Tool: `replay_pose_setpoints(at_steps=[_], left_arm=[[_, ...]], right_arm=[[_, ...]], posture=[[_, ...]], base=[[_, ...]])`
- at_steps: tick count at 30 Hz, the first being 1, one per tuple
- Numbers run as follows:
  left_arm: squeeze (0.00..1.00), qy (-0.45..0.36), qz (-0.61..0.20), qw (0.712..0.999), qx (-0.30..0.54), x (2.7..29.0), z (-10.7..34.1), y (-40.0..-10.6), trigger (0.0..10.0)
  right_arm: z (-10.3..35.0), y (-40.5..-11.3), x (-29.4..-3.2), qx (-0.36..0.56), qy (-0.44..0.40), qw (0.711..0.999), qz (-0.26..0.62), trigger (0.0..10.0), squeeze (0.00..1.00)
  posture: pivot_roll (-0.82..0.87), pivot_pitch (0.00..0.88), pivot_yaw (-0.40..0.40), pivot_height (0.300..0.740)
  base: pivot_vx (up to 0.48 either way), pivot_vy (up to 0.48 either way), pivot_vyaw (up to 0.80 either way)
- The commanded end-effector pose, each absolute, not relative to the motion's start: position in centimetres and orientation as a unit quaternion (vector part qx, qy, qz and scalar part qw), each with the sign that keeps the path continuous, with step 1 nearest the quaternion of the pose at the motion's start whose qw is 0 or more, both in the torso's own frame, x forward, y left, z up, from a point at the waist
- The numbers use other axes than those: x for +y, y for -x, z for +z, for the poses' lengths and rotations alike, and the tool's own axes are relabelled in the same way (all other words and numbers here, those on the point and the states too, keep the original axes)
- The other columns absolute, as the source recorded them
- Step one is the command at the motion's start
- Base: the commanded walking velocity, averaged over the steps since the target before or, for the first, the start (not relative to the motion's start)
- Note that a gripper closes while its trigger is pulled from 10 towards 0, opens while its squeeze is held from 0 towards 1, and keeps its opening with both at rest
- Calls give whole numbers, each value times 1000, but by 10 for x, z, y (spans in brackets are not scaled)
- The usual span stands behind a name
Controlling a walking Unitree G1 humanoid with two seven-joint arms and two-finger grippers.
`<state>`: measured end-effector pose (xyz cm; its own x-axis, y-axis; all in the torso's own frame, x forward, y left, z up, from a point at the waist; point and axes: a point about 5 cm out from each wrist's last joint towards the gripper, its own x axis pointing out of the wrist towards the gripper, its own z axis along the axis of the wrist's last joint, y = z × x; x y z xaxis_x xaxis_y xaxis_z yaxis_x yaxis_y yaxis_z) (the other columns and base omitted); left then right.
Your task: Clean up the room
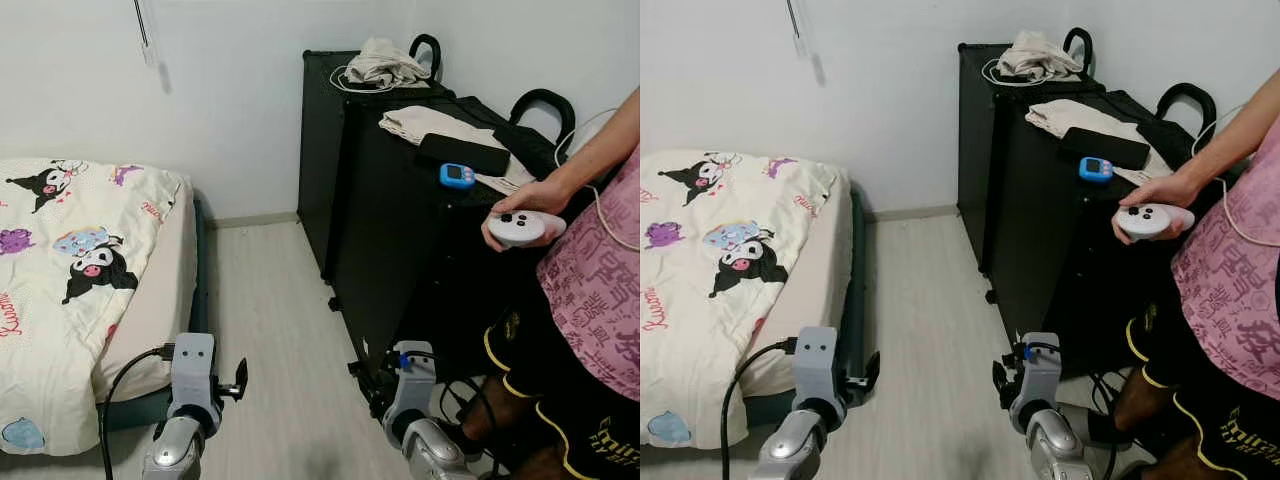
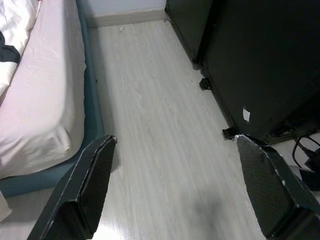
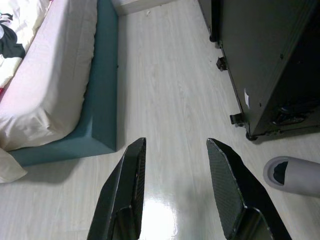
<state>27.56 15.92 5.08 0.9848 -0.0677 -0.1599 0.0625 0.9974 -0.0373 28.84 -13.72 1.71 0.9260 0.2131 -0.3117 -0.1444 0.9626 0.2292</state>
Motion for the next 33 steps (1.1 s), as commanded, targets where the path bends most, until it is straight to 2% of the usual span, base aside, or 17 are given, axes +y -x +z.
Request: replay_pose_setpoints(at_steps=[1, 12, 33], left_arm=[[0, 10, -38, 997, 73, 159, 52, -275, 10000], [0, 12, -45, 997, 65, 158, 54, -275, 10000], [0, 19, -44, 997, 53, 158, 56, -277, 10000]], right_arm=[[15, -287, -139, 174, -99, 976, 90, 10000, 0], [15, -287, -139, 172, -98, 976, 90, 10000, 0], [17, -288, -139, 169, -97, 977, 91, 10000, 0]], posture=[[-33, 120, -45, 740], [-36, 117, -42, 740], [-37, 113, -42, 740]], base=[[0, 0, 0], [0, 0, 0], [352, 0, 0]])
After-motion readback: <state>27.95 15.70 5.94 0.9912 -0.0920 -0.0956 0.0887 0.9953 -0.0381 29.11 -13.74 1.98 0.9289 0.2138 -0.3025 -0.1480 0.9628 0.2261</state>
